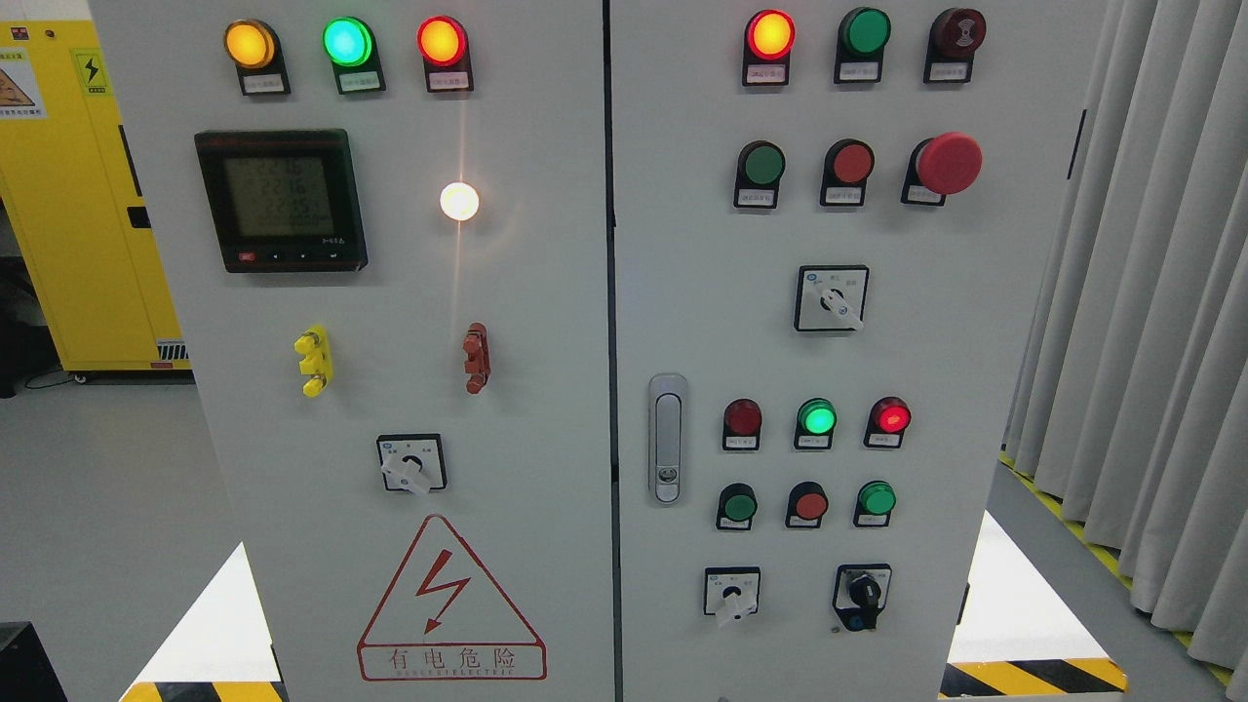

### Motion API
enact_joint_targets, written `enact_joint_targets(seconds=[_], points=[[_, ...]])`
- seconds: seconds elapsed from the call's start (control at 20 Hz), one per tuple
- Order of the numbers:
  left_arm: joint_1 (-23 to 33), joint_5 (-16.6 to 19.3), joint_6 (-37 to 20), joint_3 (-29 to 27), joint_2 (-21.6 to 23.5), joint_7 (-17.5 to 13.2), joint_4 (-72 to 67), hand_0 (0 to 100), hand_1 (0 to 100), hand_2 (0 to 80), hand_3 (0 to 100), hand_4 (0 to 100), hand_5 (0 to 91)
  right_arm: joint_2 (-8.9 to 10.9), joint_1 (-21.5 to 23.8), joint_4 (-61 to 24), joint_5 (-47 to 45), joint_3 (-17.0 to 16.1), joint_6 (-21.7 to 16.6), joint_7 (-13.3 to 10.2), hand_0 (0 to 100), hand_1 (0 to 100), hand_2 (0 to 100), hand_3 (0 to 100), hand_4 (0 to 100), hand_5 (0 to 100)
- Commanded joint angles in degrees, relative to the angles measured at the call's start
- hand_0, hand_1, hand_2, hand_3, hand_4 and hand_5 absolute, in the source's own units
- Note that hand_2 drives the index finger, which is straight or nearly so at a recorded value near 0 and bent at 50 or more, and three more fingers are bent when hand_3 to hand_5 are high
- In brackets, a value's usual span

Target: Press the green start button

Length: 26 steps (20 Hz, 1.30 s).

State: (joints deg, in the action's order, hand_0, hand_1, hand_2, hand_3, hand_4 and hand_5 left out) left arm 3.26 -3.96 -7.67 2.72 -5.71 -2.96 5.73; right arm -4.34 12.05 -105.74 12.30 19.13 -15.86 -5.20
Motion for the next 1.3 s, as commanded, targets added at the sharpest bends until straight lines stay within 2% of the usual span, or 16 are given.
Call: enact_joint_targets(seconds=[0.0, 0.05, 0.15, 0.2, 0.25, 0.35, 0.4, 0.45, 0.5, 0.65, 0.7, 0.9, 1.25], points=[[-0.01, 0.0, 0.03, 0.0, 0.0, -0.03, -0.02, 12, 56, 0.0, 0, 0, 0.0, 0.12, -0.71, -0.61, 18.23, -6.72, -2.06, -1.82, 33, 68, 0, 20, 30, 18], [-0.01, 0.0, 0.03, 0.0, 0.0, -0.03, 0.07, 12, 56, 0.0, 0, 0, 0.0, 0.12, -1.66, -0.61, 23.33, -8.3, -2.85, -2.61, 34, 72, 0, 30, 38, 26], [-0.01, 0.0, 0.03, 0.0, 0.0, -0.03, -0.02, 12, 56, 0.0, 0, 0, 0.0, 0.12, -3.69, -0.61, 31.95, -11.64, -3.3, -3.85, 43, 79, 0, 45, 57, 53], [-0.01, 0.0, 0.03, 0.0, 0.0, -0.03, -0.02, 12, 56, 0.0, 0, 0, 0.0, 0.12, -4.83, -0.61, 35.82, -12.96, -3.3, -4.38, 44, 80, 0, 51, 63, 62], [-0.01, 0.0, 0.03, 0.0, 0.0, -0.03, 0.07, 12, 56, 0.0, 0, 0, 0.0, 0.12, -5.8, -0.69, 39.6, -14.02, -3.3, -4.82, 44, 83, 0, 61, 74, 80], [-0.01, 0.0, 0.03, 0.0, 0.0, -0.03, -0.02, 12, 56, 0.0, 0, 0, 0.0, 0.12, -7.38, -0.61, 46.47, -15.96, -3.21, -5.0, 46, 85, 0, 64, 78, 85], [-0.01, 0.0, 0.03, 0.0, 0.0, -0.03, -0.02, 12, 56, 0.0, 0, 0, 0.0, 0.12, -7.91, -0.69, 49.2, -16.23, -3.12, -5.0, 48, 87, 0, 75, 87, 91], [-0.01, 0.0, 0.03, 0.0, 0.0, -0.03, -0.02, 12, 56, 0.0, 0, 0, 0.0, 0.12, -8.52, -0.61, 51.31, -16.32, -2.86, -5.0, 51, 89, 0, 81, 92, 95], [-0.01, 0.0, 0.03, 0.0, 0.0, -0.03, -0.02, 12, 56, 0.0, 0, 0, 0.0, 0.12, -9.49, -0.43, 53.25, -16.67, -2.77, -5.0, 53, 91, 0, 87, 95, 97], [-0.01, 0.0, 0.03, 0.0, 0.0, -0.03, -0.02, 12, 56, 0.0, 0, 0, 0.0, 0.12, -14.75, 0.62, 59.31, -18.42, -2.33, -6.14, 55, 94, 0, 88, 95, 100], [-0.01, 0.0, 0.03, 0.0, 0.0, -0.03, 0.07, 12, 56, 0.0, 0, 0, 0.0, 0.21, -16.34, 1.23, 60.55, -18.6, -1.64, -6.05, 53, 95, 0, 88, 94, 100], [0.07, 0.0, 0.03, 0.0, 0.0, -0.03, -0.02, 12, 56, 0.0, 0, 0, 0.0, 0.3, -19.42, 3.43, 61.53, -17.73, 1.18, -5.7, 60, 96, 0, 89, 93, 100], [-0.01, 0.0, 0.03, 0.0, 0.0, -0.03, -0.02, 12, 56, 0.0, 0, 0, 0.0, 0.04, -23.91, 8.53, 62.93, -15.27, 2.23, -5.61, 65, 97, 0, 89, 93, 100]])
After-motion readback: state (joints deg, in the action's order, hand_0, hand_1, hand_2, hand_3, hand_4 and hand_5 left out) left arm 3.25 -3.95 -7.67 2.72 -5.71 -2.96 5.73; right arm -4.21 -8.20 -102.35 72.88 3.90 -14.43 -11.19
